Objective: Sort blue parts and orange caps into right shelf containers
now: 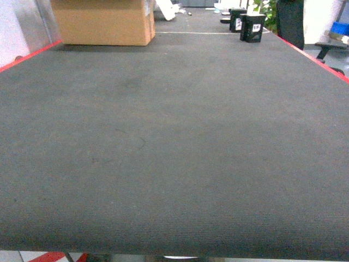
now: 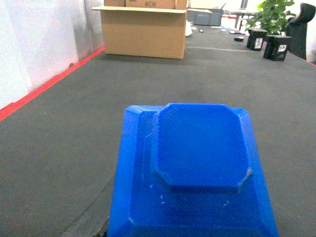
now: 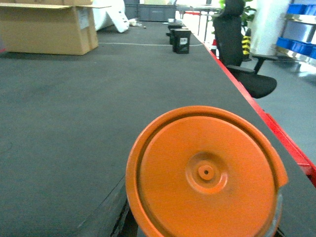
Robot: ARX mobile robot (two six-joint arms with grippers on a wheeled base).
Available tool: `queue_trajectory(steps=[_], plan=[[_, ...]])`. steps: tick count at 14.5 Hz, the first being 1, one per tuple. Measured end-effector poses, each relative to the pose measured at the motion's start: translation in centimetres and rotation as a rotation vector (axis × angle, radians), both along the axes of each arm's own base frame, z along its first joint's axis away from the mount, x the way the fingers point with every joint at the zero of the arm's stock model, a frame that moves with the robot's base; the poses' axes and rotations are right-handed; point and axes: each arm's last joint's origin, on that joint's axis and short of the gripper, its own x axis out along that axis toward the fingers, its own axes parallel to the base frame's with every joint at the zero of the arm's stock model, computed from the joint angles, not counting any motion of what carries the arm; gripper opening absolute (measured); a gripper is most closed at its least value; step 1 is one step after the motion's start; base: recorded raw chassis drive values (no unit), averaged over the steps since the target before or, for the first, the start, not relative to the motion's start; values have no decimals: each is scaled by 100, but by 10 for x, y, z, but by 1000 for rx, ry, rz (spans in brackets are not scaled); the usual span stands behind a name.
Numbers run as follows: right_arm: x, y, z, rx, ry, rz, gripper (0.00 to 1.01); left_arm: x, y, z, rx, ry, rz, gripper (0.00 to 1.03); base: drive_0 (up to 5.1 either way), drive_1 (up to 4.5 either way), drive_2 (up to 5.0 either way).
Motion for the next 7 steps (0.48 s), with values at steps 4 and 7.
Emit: queue_trajectory(steps=[4,7], plan=[[-6,1,-6,3,-1,21,45,-7,-1,-9,0,-6,-24,43,0,0,0],[-9,1,-10,3,-18,21,45,-12,-1,-8,0,-21,-25,43,0,0,0]])
